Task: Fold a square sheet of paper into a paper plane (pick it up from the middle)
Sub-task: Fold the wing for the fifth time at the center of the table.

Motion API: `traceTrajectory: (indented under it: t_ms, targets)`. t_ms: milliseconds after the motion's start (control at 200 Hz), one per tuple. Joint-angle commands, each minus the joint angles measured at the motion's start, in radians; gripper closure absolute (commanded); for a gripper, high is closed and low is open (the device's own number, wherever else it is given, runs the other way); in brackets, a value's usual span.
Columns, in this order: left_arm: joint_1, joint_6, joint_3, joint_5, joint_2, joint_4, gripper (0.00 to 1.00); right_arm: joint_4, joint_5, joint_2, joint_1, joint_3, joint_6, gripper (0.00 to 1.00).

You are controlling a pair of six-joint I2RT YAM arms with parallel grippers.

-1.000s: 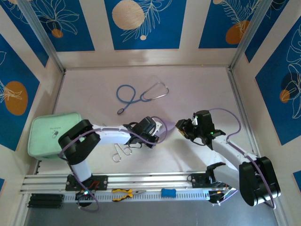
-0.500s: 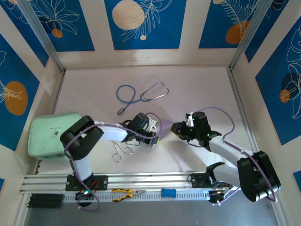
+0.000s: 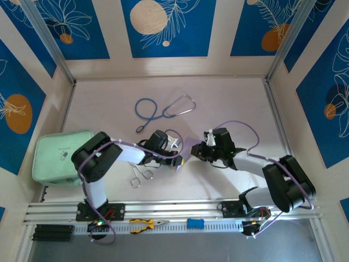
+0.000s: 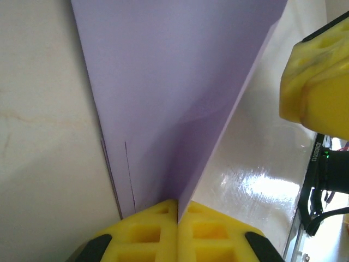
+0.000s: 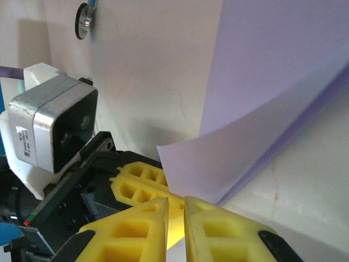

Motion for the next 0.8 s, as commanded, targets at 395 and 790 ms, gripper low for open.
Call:
traceTrajectory:
  t_ms: [395, 790]
  targets:
    - [0.047, -0.087, -0.022, 0.071, 0.058, 0.033, 1.00, 0.139, -0.136, 0.233, 0.007, 0.100, -0.033, 0.86]
    - [0.055, -0.095, 0.003, 0.100, 0.088, -0.009, 1.00, 0.129, -0.103, 0.283, -0.020, 0.089, -0.010, 0.86]
